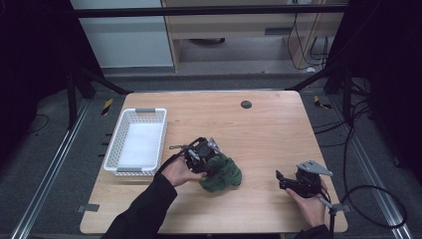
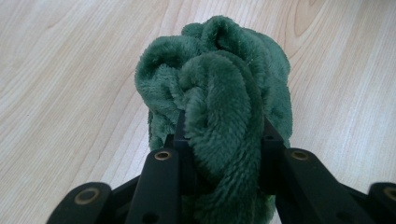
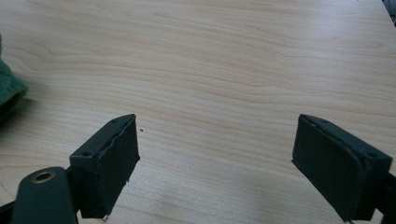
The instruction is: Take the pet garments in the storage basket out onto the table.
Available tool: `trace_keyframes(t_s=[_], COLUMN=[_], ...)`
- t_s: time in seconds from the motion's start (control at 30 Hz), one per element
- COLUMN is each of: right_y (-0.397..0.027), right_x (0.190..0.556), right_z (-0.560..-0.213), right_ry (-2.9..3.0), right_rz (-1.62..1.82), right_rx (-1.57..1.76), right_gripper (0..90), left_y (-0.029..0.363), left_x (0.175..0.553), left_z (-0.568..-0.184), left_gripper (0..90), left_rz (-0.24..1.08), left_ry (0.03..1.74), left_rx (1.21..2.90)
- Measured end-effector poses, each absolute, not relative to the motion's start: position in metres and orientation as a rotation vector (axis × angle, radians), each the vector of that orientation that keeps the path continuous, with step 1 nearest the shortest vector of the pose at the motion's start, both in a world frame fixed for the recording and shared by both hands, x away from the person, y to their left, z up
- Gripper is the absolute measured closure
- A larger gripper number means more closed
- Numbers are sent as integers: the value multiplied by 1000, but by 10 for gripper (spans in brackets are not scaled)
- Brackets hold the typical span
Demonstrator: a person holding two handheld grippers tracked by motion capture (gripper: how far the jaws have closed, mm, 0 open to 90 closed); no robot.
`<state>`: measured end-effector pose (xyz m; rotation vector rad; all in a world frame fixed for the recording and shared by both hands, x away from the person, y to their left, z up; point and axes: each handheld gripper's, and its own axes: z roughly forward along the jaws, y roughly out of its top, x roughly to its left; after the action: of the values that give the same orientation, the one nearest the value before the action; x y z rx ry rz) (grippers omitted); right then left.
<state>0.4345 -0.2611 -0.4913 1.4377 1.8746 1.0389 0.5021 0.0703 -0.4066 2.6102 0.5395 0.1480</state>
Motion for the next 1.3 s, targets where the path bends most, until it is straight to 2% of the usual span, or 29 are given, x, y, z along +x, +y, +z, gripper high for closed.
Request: trace_keyframes(t_s=[0.47,0.67,0.73,0.77,0.83,0.9,1.3], right_y=[-261,-261,-261,-261,-260,-261,-261], right_x=[435,435,434,434,434,434,434], right_z=[-492,-492,-491,-491,-491,-492,-491], right_ry=[1879,1879,1877,1877,1877,1876,1872], right_rz=[1036,1035,1033,1033,1033,1030,1033], right_rx=[1440,1441,1443,1443,1449,1443,1446], right_gripper=[140,138,137,137,136,136,132], left_y=[71,77,80,82,85,90,104], left_x=[503,501,500,499,499,497,487], left_z=[-416,-409,-405,-402,-398,-392,-378], left_gripper=[602,515,445,445,375,346,255], left_rz=[139,163,173,187,195,206,288], left_ry=[538,543,553,557,568,578,624], left_rx=[2611,2568,2545,2535,2498,2459,2350])
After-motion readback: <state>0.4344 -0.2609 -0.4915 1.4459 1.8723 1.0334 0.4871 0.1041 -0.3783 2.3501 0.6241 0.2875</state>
